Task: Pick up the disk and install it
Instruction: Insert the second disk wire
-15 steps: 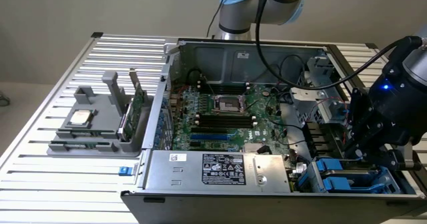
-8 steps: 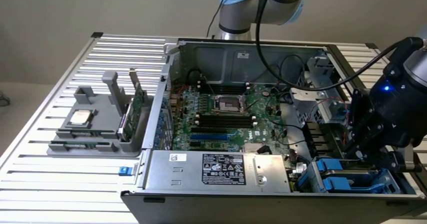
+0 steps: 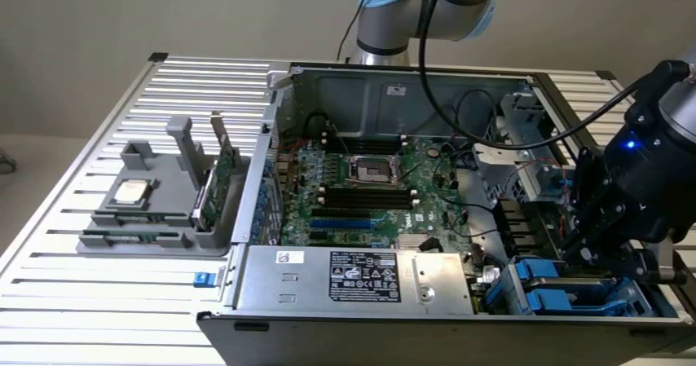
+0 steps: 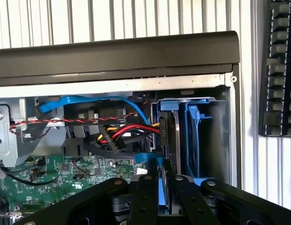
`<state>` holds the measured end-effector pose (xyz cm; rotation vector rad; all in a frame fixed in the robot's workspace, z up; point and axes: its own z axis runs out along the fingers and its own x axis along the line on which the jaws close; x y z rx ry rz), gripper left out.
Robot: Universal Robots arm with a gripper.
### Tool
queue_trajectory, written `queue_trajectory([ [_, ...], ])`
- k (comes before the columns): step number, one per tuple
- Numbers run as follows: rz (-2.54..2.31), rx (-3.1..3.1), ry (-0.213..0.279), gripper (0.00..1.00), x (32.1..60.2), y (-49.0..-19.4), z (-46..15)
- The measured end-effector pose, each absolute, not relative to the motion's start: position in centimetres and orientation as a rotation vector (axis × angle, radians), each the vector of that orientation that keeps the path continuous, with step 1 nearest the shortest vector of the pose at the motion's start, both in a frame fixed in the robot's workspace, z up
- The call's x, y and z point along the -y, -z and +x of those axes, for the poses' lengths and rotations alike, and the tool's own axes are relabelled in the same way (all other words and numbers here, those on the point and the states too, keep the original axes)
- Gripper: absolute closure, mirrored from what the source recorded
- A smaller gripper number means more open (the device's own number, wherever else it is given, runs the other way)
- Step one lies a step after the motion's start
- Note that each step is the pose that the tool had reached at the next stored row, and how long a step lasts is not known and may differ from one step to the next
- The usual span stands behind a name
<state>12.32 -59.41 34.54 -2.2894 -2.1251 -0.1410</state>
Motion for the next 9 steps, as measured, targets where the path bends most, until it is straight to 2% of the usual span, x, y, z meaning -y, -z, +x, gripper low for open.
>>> queue_trajectory([
  [9,-2.354,2.057,0.141,0.84,59.44,-34.54,12.32],
])
